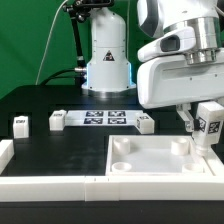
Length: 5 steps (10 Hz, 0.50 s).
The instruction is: Assemble one leg
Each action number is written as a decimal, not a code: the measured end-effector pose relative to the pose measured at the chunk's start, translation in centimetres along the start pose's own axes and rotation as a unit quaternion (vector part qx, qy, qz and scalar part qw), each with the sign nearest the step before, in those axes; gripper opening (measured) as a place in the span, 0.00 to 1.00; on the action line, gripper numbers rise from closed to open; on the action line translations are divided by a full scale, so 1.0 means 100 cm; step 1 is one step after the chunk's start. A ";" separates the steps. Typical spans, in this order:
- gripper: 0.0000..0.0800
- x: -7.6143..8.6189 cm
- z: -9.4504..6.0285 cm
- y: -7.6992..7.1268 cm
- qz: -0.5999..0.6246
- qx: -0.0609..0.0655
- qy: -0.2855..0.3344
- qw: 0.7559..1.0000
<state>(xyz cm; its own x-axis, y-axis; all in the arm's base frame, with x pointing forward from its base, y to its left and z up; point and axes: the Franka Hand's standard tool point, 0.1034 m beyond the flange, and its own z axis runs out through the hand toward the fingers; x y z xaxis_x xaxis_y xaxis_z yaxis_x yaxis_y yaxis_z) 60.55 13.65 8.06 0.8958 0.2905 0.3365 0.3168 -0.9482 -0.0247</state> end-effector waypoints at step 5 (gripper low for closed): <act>0.36 0.000 0.007 0.007 -0.007 -0.005 0.018 1.000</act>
Offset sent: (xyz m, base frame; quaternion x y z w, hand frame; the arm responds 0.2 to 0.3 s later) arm -0.0064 -0.0041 -0.0050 0.0070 0.0133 -0.0297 0.9994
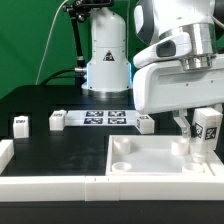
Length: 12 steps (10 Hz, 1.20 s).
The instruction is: Assemble one leg
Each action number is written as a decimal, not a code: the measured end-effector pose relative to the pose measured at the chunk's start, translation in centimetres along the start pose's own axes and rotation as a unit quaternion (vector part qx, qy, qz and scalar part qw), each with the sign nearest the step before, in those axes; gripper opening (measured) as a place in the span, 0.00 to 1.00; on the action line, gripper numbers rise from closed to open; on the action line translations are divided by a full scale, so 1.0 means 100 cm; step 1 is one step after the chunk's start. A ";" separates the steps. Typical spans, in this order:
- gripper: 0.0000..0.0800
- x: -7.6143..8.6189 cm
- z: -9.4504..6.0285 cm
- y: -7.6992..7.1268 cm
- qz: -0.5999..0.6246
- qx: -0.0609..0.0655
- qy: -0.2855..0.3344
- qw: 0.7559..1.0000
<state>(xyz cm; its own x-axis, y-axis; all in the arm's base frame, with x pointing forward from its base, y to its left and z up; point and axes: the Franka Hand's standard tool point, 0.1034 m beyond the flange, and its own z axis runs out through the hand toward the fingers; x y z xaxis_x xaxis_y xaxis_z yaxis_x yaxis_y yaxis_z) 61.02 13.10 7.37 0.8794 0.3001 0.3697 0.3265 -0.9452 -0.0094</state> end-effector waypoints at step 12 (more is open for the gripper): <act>0.36 0.005 0.015 0.020 -0.020 -0.005 0.004 1.000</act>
Offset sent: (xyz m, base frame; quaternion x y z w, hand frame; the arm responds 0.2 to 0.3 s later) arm 0.0099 -0.0189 0.0011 0.0076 -0.0084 -0.0309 0.9995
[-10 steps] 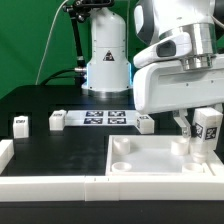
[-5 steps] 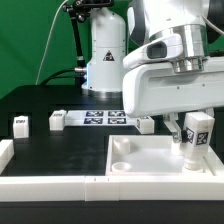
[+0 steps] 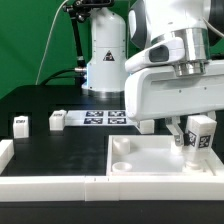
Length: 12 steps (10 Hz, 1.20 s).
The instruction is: Assemble one leg
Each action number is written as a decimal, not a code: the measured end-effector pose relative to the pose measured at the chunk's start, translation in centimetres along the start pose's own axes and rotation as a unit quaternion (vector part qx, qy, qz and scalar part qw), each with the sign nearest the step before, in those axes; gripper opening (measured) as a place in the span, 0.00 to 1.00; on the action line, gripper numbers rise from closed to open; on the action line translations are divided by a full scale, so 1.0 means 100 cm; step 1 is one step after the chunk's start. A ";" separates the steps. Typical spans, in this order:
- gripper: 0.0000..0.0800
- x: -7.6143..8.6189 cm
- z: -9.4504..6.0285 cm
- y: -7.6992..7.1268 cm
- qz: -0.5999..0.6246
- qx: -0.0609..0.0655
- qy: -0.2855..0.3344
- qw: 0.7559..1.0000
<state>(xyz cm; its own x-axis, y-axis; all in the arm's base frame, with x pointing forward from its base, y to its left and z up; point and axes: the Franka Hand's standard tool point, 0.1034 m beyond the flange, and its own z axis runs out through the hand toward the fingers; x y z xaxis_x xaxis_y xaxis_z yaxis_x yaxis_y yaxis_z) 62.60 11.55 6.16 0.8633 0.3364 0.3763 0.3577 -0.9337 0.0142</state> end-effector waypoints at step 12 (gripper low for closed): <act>0.81 -0.005 0.006 -0.005 -0.002 -0.003 0.019 1.000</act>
Offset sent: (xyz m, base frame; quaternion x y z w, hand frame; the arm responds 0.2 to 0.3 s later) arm -0.0105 -0.0005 -0.0183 -0.0066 0.0024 0.0050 1.0000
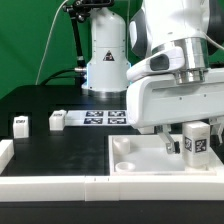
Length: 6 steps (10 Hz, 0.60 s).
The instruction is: Assemble one leg
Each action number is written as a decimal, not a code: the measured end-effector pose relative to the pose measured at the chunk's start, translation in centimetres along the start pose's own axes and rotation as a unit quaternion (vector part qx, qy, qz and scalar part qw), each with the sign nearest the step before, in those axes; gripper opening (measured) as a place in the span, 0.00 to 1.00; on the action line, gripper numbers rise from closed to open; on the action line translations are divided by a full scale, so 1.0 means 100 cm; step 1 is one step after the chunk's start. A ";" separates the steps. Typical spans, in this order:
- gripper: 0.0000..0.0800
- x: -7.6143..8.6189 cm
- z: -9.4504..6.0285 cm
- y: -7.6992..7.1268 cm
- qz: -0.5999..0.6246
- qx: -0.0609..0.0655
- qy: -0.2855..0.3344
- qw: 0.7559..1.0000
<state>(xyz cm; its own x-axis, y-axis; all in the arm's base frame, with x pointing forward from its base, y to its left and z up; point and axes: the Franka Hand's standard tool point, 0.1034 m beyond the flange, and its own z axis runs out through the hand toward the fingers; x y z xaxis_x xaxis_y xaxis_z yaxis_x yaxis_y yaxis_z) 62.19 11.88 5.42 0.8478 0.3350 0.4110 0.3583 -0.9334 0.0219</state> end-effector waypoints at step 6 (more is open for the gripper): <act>0.81 0.013 -0.020 0.005 -0.003 -0.001 -0.006 1.000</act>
Offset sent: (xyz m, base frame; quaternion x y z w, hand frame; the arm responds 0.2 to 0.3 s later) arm -0.0039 -0.0025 0.0285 0.0037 -0.0316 -0.0025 0.9995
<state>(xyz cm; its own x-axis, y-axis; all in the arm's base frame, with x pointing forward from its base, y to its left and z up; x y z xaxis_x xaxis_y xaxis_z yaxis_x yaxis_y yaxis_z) 62.71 11.55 7.78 0.8510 0.3414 0.3991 0.3620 -0.9318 0.0252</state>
